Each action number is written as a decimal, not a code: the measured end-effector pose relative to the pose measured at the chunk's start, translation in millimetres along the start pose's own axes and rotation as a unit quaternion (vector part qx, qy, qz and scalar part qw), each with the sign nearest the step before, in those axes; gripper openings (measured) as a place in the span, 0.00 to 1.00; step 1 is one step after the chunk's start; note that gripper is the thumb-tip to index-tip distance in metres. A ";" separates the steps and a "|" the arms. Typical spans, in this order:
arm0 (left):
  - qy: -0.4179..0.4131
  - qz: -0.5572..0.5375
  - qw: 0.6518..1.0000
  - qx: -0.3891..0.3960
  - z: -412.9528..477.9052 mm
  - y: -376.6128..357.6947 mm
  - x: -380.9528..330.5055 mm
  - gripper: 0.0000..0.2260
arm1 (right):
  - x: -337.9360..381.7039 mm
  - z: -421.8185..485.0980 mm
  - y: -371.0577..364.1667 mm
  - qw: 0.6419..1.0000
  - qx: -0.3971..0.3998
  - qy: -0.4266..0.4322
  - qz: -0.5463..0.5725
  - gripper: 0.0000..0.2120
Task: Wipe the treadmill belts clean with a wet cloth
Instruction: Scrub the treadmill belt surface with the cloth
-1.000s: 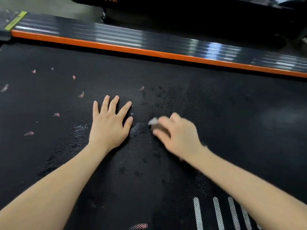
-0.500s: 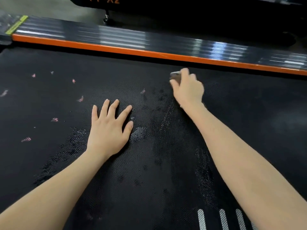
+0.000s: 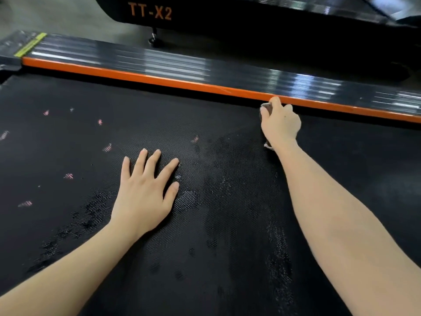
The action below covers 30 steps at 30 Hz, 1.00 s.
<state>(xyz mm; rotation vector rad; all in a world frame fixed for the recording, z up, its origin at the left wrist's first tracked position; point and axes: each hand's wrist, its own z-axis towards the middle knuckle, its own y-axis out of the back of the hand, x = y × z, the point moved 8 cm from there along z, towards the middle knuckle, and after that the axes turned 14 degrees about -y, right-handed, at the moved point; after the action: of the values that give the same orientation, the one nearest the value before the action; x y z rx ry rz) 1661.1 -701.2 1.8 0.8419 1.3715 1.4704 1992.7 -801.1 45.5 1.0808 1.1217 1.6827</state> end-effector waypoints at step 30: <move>0.015 -0.005 1.000 0.018 -0.1 2.3 1.5 0.36 | 115.2 -138.5 1.3 0.965 0.073 0.230 0.102 0.16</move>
<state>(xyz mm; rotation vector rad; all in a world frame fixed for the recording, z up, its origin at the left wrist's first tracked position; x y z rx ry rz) 1660.1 -699.8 3.9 0.8384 1.4273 1.4604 1828.4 -727.5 38.3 0.9431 1.4858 2.1120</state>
